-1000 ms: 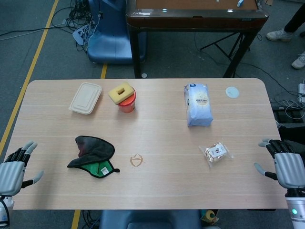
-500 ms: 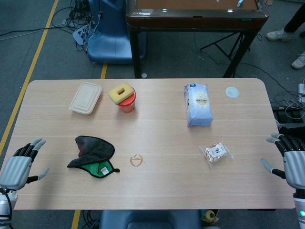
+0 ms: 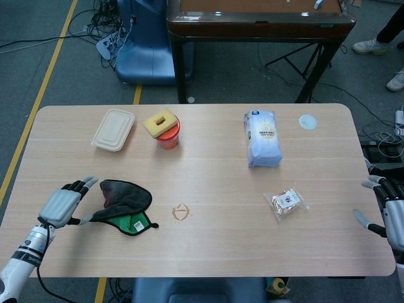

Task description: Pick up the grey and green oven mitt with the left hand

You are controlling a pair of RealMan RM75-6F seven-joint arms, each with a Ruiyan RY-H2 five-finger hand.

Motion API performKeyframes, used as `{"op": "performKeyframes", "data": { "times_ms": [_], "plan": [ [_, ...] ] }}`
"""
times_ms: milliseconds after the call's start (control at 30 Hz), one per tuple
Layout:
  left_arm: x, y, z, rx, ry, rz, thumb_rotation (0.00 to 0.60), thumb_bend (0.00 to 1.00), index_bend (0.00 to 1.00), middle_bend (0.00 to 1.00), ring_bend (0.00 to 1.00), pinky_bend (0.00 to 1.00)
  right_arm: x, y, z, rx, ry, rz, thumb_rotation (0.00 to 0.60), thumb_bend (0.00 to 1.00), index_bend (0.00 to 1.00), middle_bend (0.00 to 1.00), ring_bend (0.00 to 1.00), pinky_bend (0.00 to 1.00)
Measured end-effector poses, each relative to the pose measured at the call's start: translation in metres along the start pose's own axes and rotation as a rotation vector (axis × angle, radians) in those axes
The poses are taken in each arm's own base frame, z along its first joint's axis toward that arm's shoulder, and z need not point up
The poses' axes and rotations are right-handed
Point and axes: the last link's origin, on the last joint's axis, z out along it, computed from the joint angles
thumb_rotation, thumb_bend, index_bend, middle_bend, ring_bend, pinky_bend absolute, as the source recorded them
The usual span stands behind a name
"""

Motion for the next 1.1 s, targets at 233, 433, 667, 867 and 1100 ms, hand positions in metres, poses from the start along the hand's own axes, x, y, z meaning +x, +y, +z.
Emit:
{"op": "performKeyframes", "data": {
  "times_ms": [233, 433, 667, 867, 1100],
  "plan": [
    [-0.015, 0.022, 0.023, -0.008, -0.045, 0.029, 0.600, 0.20, 0.00, 0.02, 0.11, 0.21, -0.002, 0.005, -0.001, -0.016, -0.014, 0.005, 0.600, 0.26, 0.33, 0.28, 0.22, 0.23],
    [-0.030, 0.035, 0.033, 0.017, -0.090, 0.061, 0.600, 0.17, 0.00, 0.00, 0.09, 0.21, -0.005, 0.009, -0.002, -0.026, -0.036, 0.015, 0.600, 0.26, 0.33, 0.28, 0.22, 0.23],
    [-0.048, 0.050, 0.043, 0.052, -0.129, 0.081, 0.600, 0.16, 0.00, 0.00, 0.06, 0.21, -0.007, 0.013, -0.003, -0.034, -0.050, 0.023, 0.600, 0.26, 0.33, 0.28, 0.22, 0.23],
    [-0.059, 0.058, 0.048, 0.086, -0.160, 0.076, 0.600, 0.15, 0.00, 0.00, 0.04, 0.21, -0.009, 0.016, -0.005, -0.046, -0.059, 0.028, 0.600, 0.26, 0.33, 0.28, 0.22, 0.23],
    [-0.067, 0.061, 0.057, 0.128, -0.179, 0.075, 0.600, 0.14, 0.00, 0.00, 0.03, 0.23, -0.010, 0.017, -0.005, -0.045, -0.067, 0.034, 0.600, 0.26, 0.33, 0.28, 0.22, 0.23]
  ]
}}
